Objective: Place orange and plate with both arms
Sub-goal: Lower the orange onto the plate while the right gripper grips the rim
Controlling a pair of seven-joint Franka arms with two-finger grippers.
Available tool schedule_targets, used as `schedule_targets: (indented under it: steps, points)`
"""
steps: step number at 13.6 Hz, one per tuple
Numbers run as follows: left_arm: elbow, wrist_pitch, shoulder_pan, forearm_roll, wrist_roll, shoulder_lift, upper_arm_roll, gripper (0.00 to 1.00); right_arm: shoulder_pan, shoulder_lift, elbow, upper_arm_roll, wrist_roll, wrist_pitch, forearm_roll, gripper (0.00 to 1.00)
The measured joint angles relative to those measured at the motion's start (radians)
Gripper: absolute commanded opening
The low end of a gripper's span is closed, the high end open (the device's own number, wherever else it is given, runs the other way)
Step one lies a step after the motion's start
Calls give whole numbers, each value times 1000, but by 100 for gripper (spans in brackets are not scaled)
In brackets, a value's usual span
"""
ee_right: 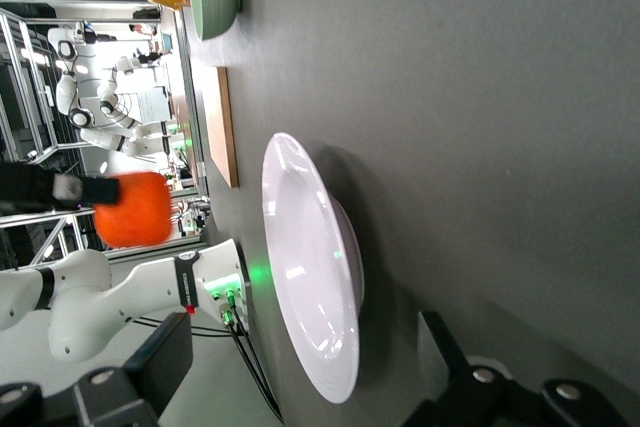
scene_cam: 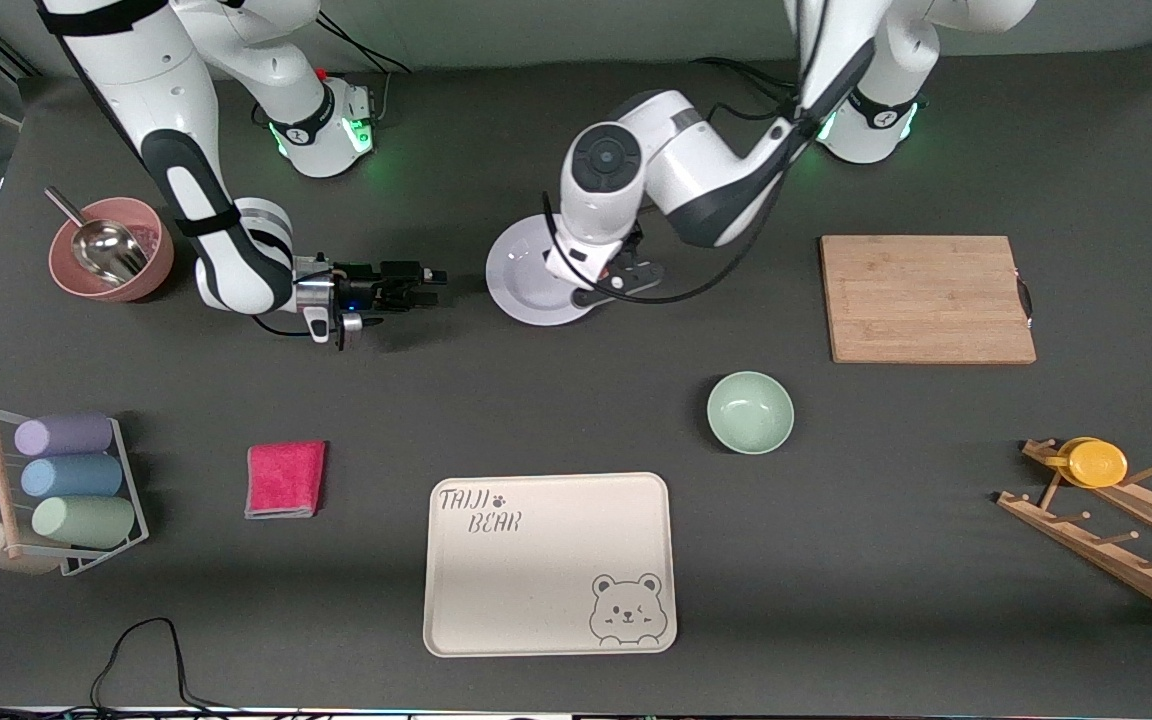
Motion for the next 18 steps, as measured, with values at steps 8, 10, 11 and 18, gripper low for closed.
schedule_targets:
  steps: [8, 10, 11, 18]
  points:
    - [2, 224, -121, 156, -246, 204, 5, 5, 4, 29, -6, -1, -37, 0, 41, 100]
    - [2, 228, -123, 159, -250, 212, 8, 100, 13, 51, -8, -1, -72, 0, 73, 100]
    - [3, 228, -123, 160, -250, 212, 9, 100, 23, 60, -8, -1, -85, 0, 91, 100]
    - [19, 226, -122, 164, -253, 210, 12, 100, 61, 85, -9, 0, -94, 0, 138, 100]
